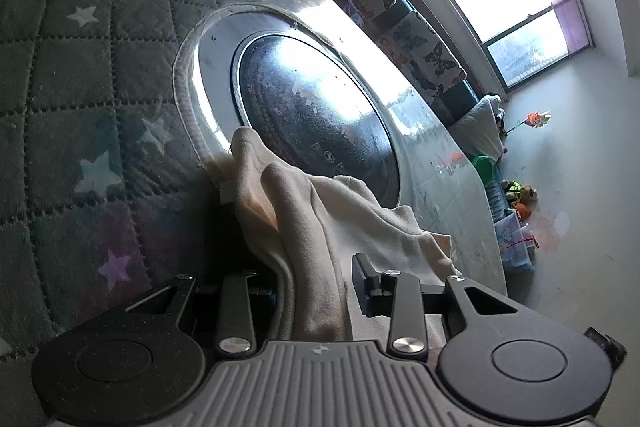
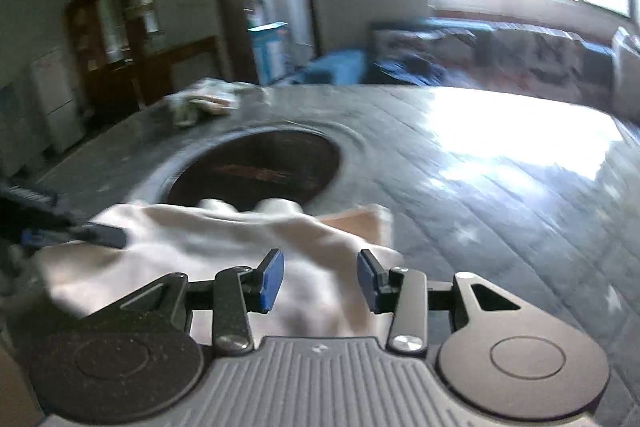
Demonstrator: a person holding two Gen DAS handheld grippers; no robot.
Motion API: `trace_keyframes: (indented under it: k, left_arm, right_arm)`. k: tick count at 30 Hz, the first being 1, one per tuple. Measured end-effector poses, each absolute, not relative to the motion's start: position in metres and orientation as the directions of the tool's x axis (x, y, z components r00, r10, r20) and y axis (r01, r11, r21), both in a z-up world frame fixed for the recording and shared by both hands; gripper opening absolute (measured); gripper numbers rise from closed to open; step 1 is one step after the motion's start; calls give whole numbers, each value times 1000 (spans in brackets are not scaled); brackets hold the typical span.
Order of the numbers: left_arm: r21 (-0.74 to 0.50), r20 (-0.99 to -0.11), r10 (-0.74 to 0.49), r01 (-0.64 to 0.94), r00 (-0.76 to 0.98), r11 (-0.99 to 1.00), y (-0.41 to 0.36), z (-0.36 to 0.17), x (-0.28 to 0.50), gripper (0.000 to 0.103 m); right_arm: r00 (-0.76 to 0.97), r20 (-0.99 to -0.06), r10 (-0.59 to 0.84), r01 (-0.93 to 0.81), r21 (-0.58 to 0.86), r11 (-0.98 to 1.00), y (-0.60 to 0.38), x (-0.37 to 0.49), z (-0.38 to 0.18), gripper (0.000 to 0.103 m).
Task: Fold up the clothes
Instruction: 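Grasp the sweatshirt edge with the right gripper and lift it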
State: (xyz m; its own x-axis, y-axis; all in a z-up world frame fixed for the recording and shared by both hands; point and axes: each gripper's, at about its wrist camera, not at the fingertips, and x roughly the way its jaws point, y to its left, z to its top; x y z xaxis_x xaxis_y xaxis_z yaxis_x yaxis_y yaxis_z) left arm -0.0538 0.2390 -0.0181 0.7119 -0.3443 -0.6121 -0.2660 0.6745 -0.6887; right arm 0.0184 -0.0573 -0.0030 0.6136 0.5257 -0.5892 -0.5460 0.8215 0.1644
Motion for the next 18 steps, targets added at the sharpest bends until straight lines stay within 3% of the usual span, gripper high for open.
trace_keyframes:
  k: [10, 14, 18]
  left_arm:
    - [-667, -623, -332, -258, 708, 699, 236, -16, -52, 36]
    - [-652, -629, -323, -255, 707, 714, 233, -14, -51, 37]
    - [-641, -634, -317, -251, 705, 726, 231, -13, -51, 36]
  right_arm:
    - [595, -604, 531, -475, 269, 838, -80, 43, -29, 42]
    - [575, -599, 558, -500, 283, 818, -77, 38, -27, 32]
    - [566, -585, 581, -500, 317, 806, -76, 36, -27, 14]
